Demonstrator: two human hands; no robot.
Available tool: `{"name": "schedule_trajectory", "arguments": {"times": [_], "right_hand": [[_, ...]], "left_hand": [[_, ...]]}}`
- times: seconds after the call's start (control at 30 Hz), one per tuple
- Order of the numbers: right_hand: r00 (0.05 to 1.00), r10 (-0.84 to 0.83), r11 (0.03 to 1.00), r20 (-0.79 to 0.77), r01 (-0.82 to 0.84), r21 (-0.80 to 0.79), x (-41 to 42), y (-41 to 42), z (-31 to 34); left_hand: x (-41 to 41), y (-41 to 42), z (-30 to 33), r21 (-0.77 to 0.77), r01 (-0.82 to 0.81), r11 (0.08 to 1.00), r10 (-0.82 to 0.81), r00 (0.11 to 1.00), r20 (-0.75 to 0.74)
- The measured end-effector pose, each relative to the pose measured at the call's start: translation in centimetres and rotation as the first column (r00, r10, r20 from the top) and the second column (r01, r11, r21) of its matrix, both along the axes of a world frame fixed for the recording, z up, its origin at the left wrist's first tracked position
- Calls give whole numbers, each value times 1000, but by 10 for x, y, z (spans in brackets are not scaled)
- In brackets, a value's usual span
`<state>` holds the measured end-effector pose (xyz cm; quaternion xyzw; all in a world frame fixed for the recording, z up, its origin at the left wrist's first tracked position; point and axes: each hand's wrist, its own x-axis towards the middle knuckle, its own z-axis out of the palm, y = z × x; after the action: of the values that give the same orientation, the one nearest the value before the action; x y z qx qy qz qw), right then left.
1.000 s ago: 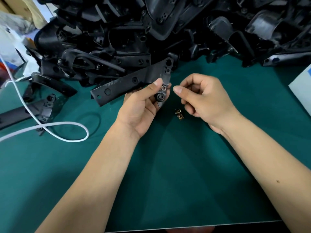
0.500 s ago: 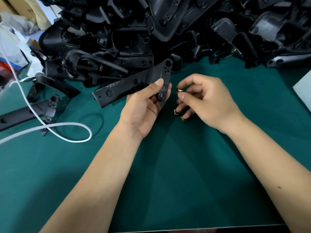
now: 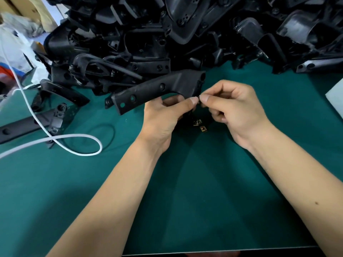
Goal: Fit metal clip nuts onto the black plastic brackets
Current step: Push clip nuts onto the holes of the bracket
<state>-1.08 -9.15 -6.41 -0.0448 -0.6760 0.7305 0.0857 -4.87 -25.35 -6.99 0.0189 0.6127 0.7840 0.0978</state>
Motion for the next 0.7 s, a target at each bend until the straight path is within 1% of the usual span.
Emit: {"name": "schedule_trajectory", "arguments": {"times": [0.07, 0.13, 0.2, 0.27, 0.33, 0.37, 0.4, 0.47, 0.57, 0.7], "right_hand": [[999, 34, 999, 29, -33, -42, 1, 0, 2], [997, 54, 997, 51, -51, -49, 1, -1, 4], [997, 39, 996, 64, -33, -87, 2, -3, 4], [996, 31, 984, 81, -16, -180, 1, -2, 4], [993, 56, 957, 103, -24, -288, -1, 0, 5], [991, 72, 945, 114, -31, -326, -1, 0, 5], [988, 86, 935, 125, -37, -352, -1, 1, 4], [985, 103, 919, 135, -42, -392, -1, 0, 2], [989, 86, 913, 121, -30, -407, -2, -1, 1], [997, 46, 941, 62, -22, -337, 0, -2, 1]], "left_hand": [[0, 2, 0, -12, -8, 1000, 8, 1000, 17], [1, 3, -1, 16, -29, 999, 28, 999, 21], [0, 3, 1, 64, -42, 997, 41, 999, 26], [-2, -1, 4, 182, 1, 983, -11, 999, 54], [-3, -5, 6, 327, 78, 942, -118, 987, 104], [-3, -6, 7, 375, 108, 921, -167, 978, 127], [-2, -5, 7, 403, 126, 907, -199, 969, 146], [-1, -4, 6, 410, 145, 901, -230, 959, 166], [-1, -1, 5, 411, 132, 902, -222, 959, 178], [-2, -3, 3, 444, 134, 886, -231, 958, 171]]}}
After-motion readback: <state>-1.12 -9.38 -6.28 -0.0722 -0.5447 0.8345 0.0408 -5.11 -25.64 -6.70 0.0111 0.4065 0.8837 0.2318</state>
